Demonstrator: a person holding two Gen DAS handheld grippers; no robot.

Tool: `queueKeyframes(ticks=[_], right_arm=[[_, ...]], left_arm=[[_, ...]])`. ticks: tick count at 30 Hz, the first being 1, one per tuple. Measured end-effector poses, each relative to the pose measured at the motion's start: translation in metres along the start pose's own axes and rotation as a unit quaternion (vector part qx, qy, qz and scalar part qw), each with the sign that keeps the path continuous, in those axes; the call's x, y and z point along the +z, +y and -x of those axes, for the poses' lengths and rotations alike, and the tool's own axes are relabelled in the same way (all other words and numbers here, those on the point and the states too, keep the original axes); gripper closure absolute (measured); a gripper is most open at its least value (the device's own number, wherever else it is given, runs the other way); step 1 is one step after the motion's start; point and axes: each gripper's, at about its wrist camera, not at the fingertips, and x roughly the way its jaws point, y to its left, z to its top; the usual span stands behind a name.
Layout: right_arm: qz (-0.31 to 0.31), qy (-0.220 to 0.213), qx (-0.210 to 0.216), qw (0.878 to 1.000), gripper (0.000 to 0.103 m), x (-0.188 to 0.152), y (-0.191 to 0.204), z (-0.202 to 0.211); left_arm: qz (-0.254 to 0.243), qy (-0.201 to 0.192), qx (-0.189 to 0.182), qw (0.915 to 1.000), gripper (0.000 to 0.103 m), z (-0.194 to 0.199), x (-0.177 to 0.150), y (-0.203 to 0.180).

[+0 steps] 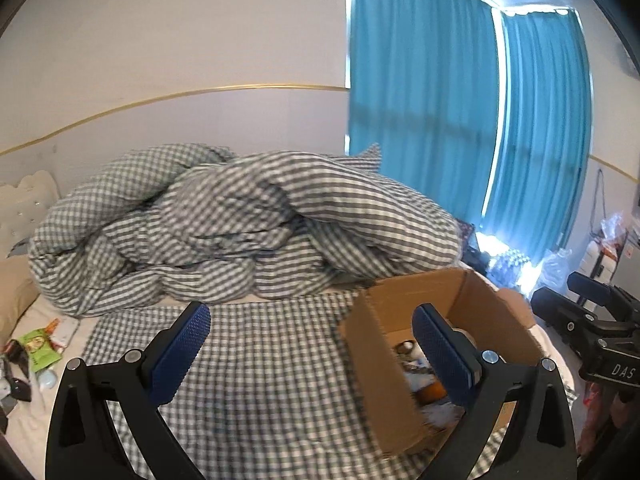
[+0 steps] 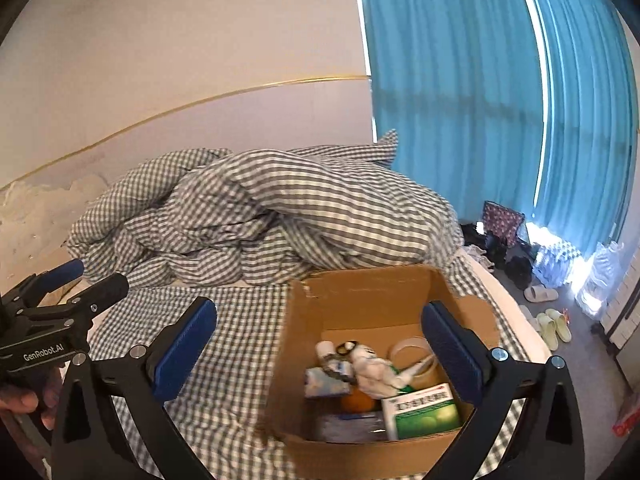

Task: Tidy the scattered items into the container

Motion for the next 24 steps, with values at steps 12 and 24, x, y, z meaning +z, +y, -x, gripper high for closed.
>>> queueKeyframes(ticks=[12, 24], right_arm=[[0.029, 0.001, 0.040, 0.999, 0.000, 0.005, 0.082, -0.007], [0.035, 0.002, 0.064, 0.997, 0.000, 0.009, 0.137, -0.005]], left_arm=[[0.022, 0.003, 0.074, 0.9970, 0.000, 0.032, -0.008, 0.093], [0.046, 0.003, 0.120, 0.9917, 0.000, 0.064, -0.012, 0.146]])
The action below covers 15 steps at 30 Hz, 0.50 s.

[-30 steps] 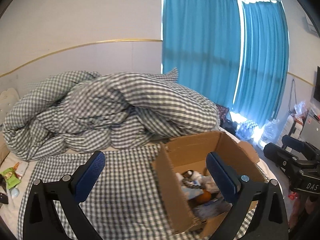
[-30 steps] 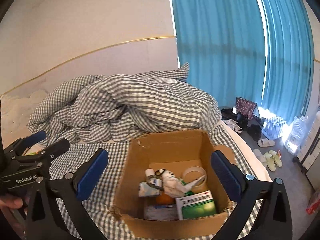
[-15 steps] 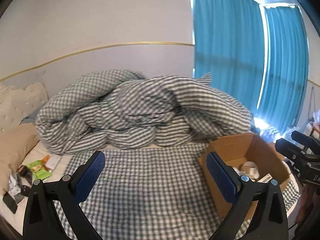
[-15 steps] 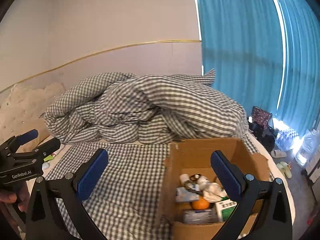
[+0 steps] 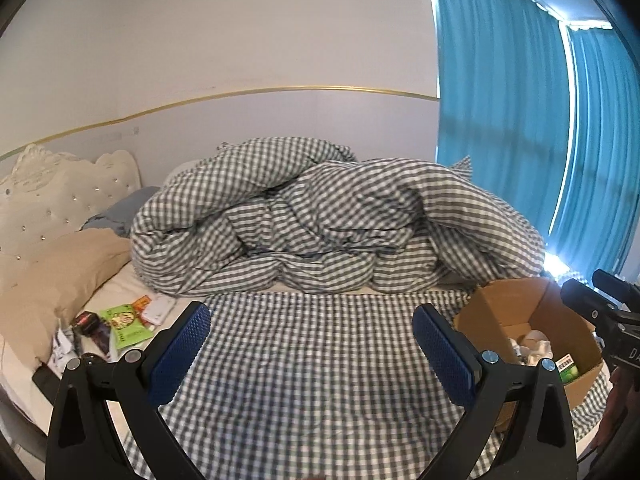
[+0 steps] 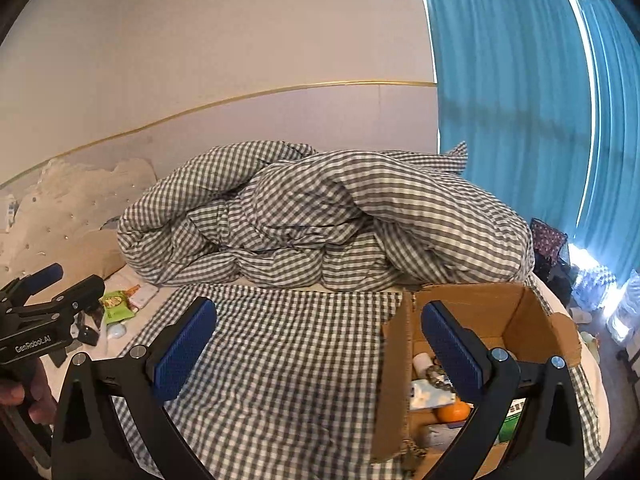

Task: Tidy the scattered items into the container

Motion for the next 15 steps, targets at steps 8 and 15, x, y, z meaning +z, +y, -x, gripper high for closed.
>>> queueKeyframes(ticks=[8, 15], right_arm=[[0.002, 0.013, 0.005, 1.000, 0.000, -0.007, 0.018, -0.007], [0.020, 0.017, -0.011, 1.000, 0.000, -0.014, 0.026, -0.012]], left_arm=[[0.020, 0.011, 0.002, 0.9997, 0.000, 0.007, -0.010, 0.018], [0.020, 0.016, 0.012, 0.9996, 0.000, 0.002, -0.016, 0.018]])
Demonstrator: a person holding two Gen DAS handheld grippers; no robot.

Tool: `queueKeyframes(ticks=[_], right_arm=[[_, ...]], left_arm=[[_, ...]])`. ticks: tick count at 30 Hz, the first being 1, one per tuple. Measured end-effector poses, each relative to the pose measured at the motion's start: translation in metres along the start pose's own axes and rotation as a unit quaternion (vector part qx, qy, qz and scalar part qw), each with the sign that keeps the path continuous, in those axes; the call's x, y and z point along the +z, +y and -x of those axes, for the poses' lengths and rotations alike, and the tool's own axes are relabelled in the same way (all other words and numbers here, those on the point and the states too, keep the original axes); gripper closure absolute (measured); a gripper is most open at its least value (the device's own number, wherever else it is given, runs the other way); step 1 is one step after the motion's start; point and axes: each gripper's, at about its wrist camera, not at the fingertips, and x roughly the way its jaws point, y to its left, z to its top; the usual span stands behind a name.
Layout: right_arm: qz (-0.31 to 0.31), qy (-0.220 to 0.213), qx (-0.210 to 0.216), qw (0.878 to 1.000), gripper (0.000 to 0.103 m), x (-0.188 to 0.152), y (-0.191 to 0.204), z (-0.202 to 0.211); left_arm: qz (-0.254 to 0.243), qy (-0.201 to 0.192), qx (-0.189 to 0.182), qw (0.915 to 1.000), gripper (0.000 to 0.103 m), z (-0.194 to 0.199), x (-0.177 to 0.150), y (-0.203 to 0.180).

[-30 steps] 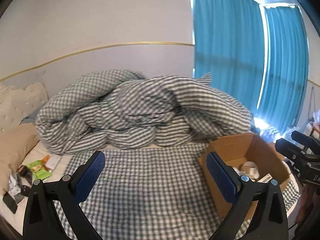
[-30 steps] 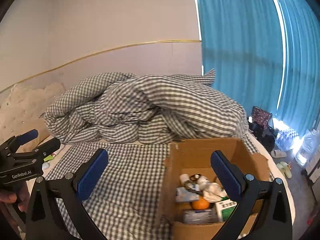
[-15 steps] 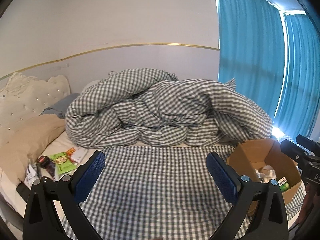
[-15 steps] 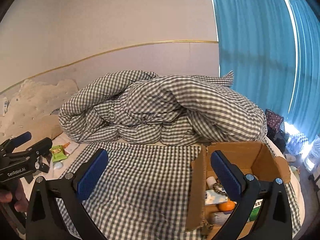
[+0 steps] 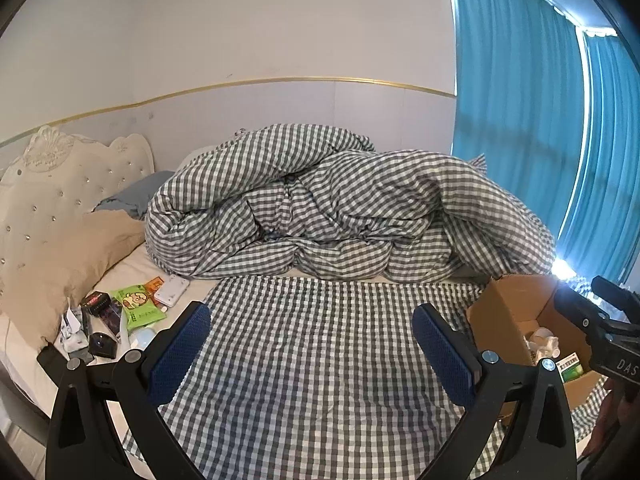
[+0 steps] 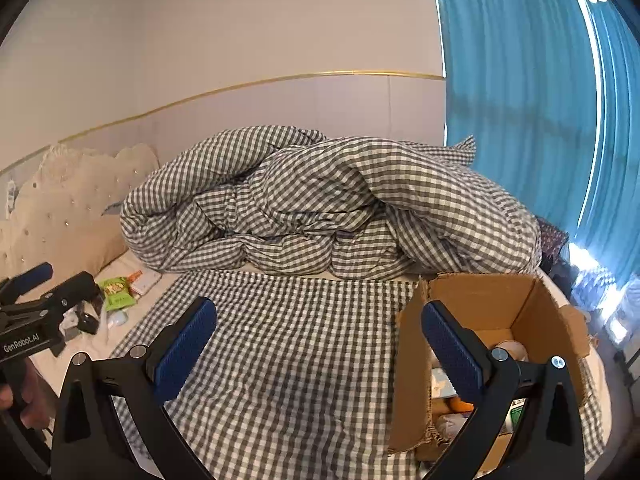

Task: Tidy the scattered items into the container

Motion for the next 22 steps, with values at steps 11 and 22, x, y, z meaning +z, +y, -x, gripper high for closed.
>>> queueKeyframes(ticks=[11, 22], right_arm=[[-0.002, 0.002, 0.000, 1.000, 0.000, -0.0031, -0.0037, 0.0013], [-0.005, 0.003, 0.000, 1.000, 0.000, -0.0036, -0.0070, 0.0004]], left_arm=[[0.002, -0.001, -0.001, 1.0000, 0.000, -0.0025, 0.0002, -0.0006], [0.000, 0.002, 0.000, 1.0000, 0.000, -0.0038, -0.0001, -0.0031]])
